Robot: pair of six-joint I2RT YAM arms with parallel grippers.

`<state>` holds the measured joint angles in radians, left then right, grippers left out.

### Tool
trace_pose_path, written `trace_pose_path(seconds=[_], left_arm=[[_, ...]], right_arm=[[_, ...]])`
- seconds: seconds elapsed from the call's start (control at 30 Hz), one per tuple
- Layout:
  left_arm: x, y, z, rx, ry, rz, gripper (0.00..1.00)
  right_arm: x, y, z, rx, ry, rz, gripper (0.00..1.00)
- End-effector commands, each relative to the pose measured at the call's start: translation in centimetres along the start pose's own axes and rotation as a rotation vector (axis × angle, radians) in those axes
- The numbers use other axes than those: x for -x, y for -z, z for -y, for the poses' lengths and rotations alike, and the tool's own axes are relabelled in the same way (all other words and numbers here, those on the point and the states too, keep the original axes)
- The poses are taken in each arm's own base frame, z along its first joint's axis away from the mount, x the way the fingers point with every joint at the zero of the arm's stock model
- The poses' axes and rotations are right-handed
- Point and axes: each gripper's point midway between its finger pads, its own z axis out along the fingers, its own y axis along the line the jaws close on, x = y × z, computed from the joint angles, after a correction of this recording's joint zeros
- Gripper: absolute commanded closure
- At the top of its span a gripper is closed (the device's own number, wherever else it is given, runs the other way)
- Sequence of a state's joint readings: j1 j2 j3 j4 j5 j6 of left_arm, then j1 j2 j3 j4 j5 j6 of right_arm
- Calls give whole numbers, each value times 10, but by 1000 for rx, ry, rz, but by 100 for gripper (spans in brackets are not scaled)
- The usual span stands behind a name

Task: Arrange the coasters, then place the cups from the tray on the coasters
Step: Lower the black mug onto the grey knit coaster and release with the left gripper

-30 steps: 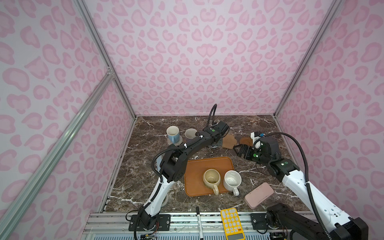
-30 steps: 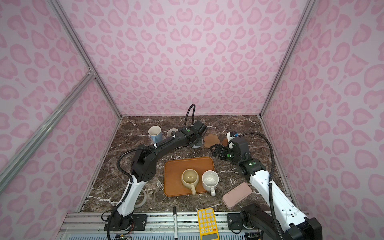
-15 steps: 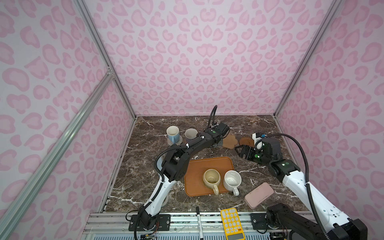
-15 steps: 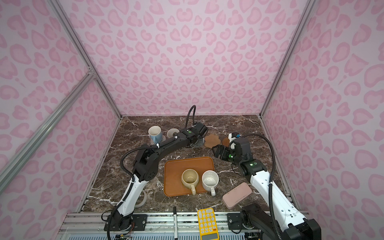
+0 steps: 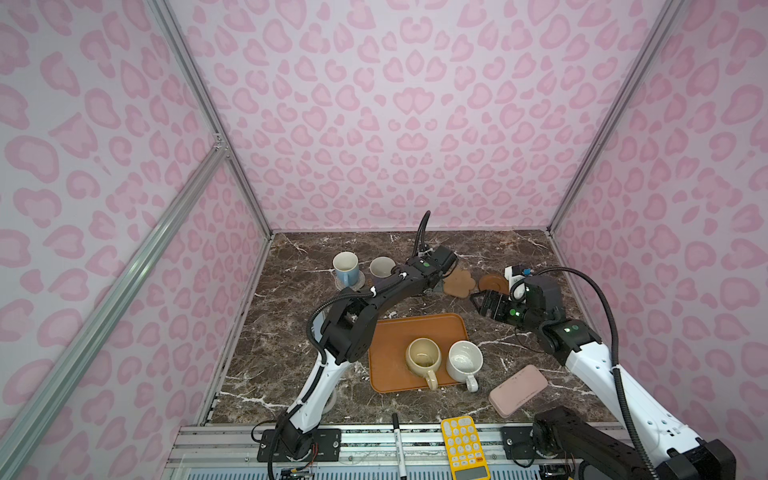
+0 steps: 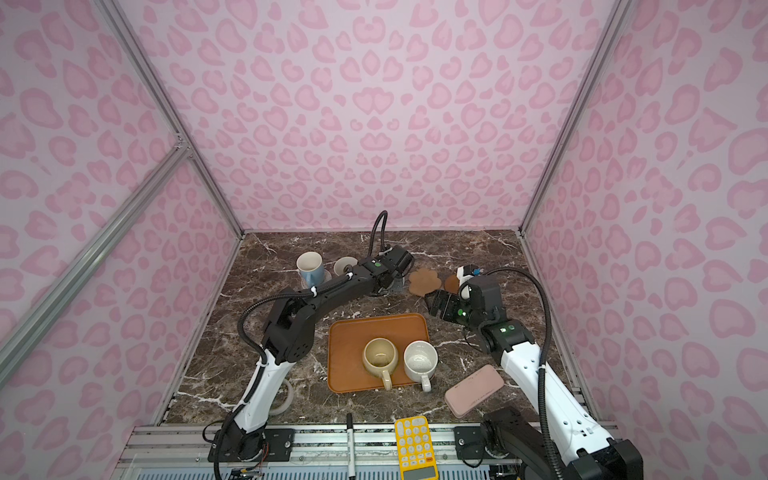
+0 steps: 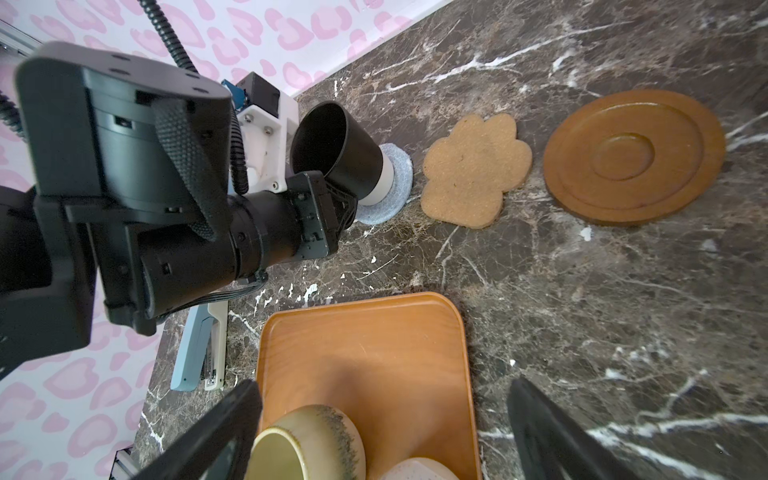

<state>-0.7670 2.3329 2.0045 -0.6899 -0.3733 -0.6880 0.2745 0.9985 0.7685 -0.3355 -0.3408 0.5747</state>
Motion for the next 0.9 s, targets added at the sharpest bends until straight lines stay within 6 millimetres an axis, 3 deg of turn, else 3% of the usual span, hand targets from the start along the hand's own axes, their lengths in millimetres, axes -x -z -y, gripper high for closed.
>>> trace_pose_path(seconds=[0.0,0.17,0.33,0.57,0.73,0.87], left_arm=[[1,8,-14,38,7,-9,99],[-1,5,-12,18,12,-20,98],[-6,5,-13,10,21,-32,80],[-1,16,-16,9,24,-17,65],[9,41,-18,-39,46,23,57],[17,77,-19,-119,66,69,43]], right_arm=[[-2,-2,1,1,4,-3,6],[-3,-2,1,5,1,-6,6],[-4,-1,1,6,-2,-9,6],[-6,1,1,0,1,-20,5],[-7,5,-3,17,33,-33,4],[-8,14,-8,15,77,-43,3]])
